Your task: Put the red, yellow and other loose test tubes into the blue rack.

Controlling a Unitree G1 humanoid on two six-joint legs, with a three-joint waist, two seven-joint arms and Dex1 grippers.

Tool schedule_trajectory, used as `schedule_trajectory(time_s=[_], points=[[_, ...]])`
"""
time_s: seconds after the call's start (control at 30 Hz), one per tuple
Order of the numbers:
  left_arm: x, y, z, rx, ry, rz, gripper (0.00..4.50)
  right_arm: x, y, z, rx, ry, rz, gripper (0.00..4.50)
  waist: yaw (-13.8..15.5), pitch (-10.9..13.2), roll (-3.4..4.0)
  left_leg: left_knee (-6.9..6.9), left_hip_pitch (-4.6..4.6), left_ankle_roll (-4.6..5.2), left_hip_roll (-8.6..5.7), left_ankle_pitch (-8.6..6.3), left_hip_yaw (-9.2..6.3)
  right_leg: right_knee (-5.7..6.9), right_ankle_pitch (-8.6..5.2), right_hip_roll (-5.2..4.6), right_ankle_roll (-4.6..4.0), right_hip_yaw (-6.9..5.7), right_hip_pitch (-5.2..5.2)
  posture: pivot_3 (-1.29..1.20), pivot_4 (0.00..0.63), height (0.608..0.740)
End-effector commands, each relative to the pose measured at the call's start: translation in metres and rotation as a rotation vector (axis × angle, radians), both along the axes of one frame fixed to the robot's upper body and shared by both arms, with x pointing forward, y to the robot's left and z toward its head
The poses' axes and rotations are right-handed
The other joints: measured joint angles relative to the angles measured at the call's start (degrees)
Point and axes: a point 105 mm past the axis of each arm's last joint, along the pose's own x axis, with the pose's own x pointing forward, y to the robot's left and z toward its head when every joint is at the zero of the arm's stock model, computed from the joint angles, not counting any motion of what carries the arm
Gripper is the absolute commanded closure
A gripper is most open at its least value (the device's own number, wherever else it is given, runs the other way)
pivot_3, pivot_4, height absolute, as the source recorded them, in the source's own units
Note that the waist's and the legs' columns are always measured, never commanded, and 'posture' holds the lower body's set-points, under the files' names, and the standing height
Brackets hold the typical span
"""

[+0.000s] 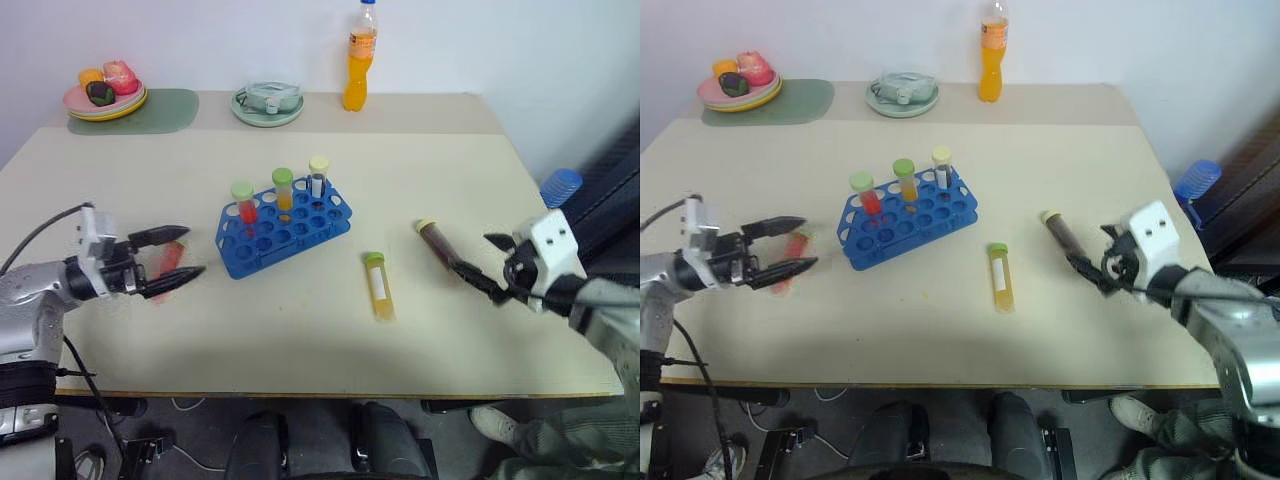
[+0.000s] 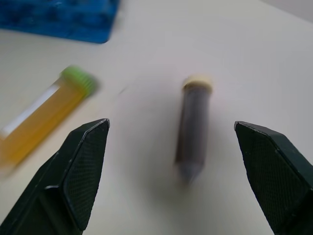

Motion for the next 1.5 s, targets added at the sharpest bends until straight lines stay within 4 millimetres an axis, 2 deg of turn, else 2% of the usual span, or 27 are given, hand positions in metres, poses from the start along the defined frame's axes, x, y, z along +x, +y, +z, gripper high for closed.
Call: schedule_trajectory(time_s=[0.03,0.2,0.37,0.53,0.73,0.93,1.03,1.2,1.33,1.4,1.47,1.5], points=[[0.0,-0.015,0.013,0.006,-0.056,-0.076,0.06,0.014,0.002,0.005,0.003,0.057,-0.009,0.3,0.1,0.0,-0.01,0.0,-0.04,0.0,0.0,0.0,0.0,-0.02,0.0,0.0,0.0,0.0,-0.02,0.0,0.15,0.74],[0.007,-0.028,0.006,0.074,-0.071,-0.114,0.06,0.045,-0.004,0.002,-0.011,0.198,-0.094,0.3,0.1,0.0,0.0,0.02,-0.09,0.04,-0.03,-0.02,0.04,-0.04,0.01,-0.03,0.01,0.0,-0.04,0.0,0.15,0.74],[0.009,-0.039,0.005,0.048,-0.074,-0.132,0.06,0.062,0.0,0.001,-0.032,0.314,-0.129,0.3,0.0,0.0,0.02,0.0,-0.22,0.05,-0.03,-0.02,0.06,-0.02,0.11,-0.02,0.2,0.0,-0.18,0.0,0.15,0.74],[0.009,-0.043,0.004,0.045,-0.072,-0.142,0.06,0.072,0.002,-0.002,-0.029,0.42,-0.161,0.3,-0.1,0.0,0.03,0.13,-0.78,0.02,-0.02,0.01,0.06,0.13,0.13,-0.02,0.22,0.0,-0.74,0.0,0.15,0.74],[0.006,-0.046,0.0,0.042,-0.06,-0.151,0.06,0.083,0.007,-0.007,0.0,0.496,-0.163,0.3,0.0,0.0,0.04,0.14,-0.89,0.01,-0.03,0.02,0.08,0.1,0.14,-0.02,0.23,0.0,-0.83,0.0,0.15,0.74],[0.003,-0.047,-0.001,0.047,-0.055,-0.145,0.06,0.092,0.005,-0.026,0.014,0.562,-0.194,0.3,-0.1,0.0,0.04,0.14,-0.89,-0.04,-0.02,0.05,0.08,0.11,0.14,-0.02,0.23,0.0,-0.83,0.0,0.15,0.74],[0.0,-0.045,0.0,0.048,-0.048,-0.138,0.0,0.093,0.001,-0.034,-0.02,0.58,-0.198,1.13,-0.2,0.0,0.05,0.14,-0.89,-0.33,-0.03,0.21,0.09,0.1,0.14,-0.02,0.23,0.0,-0.83,0.0,0.15,0.74],[-0.004,-0.043,-0.001,0.054,-0.036,-0.126,0.0,0.092,0.0,-0.04,-0.068,0.589,-0.172,3.52,-0.2,0.0,0.05,0.14,-0.89,-0.35,-0.01,0.22,0.06,0.12,0.14,-0.01,0.24,-0.01,-0.83,0.0,0.15,0.74],[-0.006,-0.043,-0.001,0.053,-0.029,-0.117,0.0,0.092,0.001,-0.038,-0.104,0.565,-0.142,3.52,-0.2,0.0,0.05,0.14,-0.88,-0.36,-0.01,0.22,0.06,0.12,0.14,-0.01,0.24,-0.01,-0.82,0.0,0.15,0.74],[-0.006,-0.043,-0.001,0.043,-0.03,-0.109,0.0,0.091,0.003,-0.029,-0.133,0.514,-0.092,3.52,-0.2,0.0,0.05,0.14,-0.88,-0.36,-0.01,0.22,0.06,0.12,0.14,-0.01,0.23,-0.01,-0.83,0.0,0.15,0.74],[-0.005,-0.042,-0.001,0.037,-0.028,-0.1,0.0,0.088,0.01,-0.016,-0.129,0.467,-0.025,3.52,-0.1,0.0,0.09,0.14,-0.89,-0.36,-0.02,0.22,0.07,0.11,0.14,-0.02,0.24,-0.01,-0.83,0.0,0.15,0.74],[-0.005,-0.041,-0.002,0.036,-0.028,-0.093,0.0,0.087,0.027,-0.004,-0.056,0.4,0.079,3.52,-0.1,0.0,0.1,0.14,-0.9,-0.36,-0.02,0.22,0.06,0.11,0.14,-0.01,0.24,-0.01,-0.83,0.0,0.15,0.74]])
